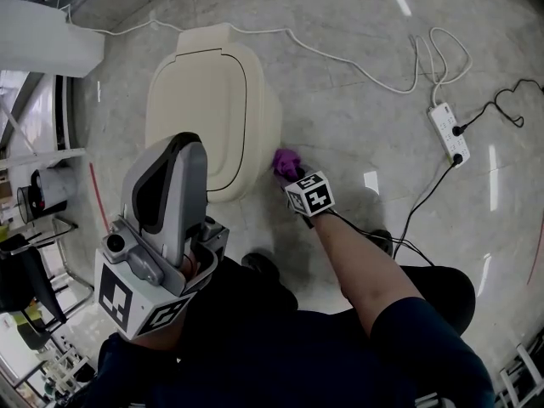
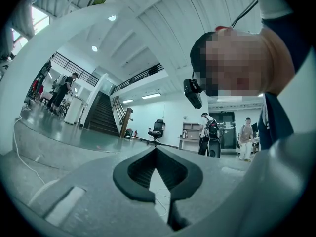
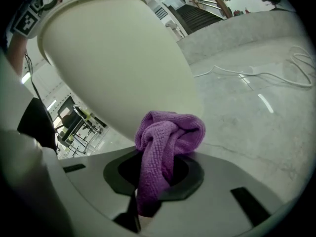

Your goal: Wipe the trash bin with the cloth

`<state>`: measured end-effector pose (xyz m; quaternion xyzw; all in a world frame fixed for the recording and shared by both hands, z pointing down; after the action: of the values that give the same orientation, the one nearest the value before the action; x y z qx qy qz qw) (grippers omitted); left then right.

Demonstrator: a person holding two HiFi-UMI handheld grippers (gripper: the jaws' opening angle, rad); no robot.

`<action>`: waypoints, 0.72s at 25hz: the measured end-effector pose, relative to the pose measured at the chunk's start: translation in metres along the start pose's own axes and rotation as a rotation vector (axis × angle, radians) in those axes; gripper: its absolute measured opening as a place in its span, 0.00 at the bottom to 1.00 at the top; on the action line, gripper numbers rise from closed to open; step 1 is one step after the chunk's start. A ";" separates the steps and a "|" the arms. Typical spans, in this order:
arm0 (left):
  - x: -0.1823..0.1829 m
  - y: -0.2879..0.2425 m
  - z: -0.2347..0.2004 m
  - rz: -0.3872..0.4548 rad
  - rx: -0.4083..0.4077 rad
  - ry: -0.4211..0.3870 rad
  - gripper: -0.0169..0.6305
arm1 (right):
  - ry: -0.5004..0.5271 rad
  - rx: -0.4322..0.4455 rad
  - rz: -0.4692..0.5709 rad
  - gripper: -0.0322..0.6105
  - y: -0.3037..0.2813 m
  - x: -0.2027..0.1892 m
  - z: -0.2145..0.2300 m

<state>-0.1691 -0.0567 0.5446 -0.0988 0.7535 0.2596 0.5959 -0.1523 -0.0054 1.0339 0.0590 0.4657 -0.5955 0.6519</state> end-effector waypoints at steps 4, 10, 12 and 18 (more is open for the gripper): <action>0.000 -0.001 0.002 0.012 -0.017 0.019 0.02 | 0.041 0.072 -0.012 0.16 0.018 0.008 -0.029; 0.001 -0.001 0.000 0.033 -0.032 0.035 0.02 | 0.060 0.167 0.012 0.16 0.045 0.039 -0.074; 0.003 -0.001 -0.003 0.045 -0.022 0.046 0.02 | 0.074 0.199 0.028 0.16 0.058 0.054 -0.088; 0.009 0.004 -0.014 0.069 0.016 0.056 0.02 | 0.104 0.282 0.069 0.16 0.088 0.095 -0.120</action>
<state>-0.1846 -0.0590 0.5396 -0.0754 0.7750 0.2710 0.5660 -0.1571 0.0270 0.8605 0.1967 0.4082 -0.6283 0.6324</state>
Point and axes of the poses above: the fingertips, and each gripper's own axes: y backward along the fingers, z to its right, x out of its top, the point moved 2 cm from there along y, backward along the fingers, and after that the axes turned 10 degrees about z, right-handed, at the moved point
